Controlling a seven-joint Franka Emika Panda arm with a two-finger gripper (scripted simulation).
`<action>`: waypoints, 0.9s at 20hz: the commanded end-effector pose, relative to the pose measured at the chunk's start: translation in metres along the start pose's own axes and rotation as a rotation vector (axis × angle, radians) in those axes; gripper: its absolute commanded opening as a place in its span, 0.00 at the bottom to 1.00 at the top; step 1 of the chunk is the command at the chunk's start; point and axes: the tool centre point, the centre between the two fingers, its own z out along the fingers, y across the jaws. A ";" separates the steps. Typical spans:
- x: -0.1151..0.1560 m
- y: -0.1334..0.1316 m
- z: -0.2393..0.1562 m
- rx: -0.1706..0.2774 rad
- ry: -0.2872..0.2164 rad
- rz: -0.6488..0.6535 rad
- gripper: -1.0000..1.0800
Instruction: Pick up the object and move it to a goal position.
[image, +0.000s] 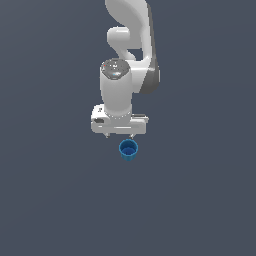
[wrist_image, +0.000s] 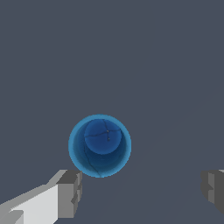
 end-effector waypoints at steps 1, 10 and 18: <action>0.000 0.000 0.000 0.000 0.000 0.000 0.62; -0.001 0.008 -0.002 -0.009 -0.006 -0.012 0.62; 0.000 0.006 0.002 -0.024 -0.008 0.022 0.62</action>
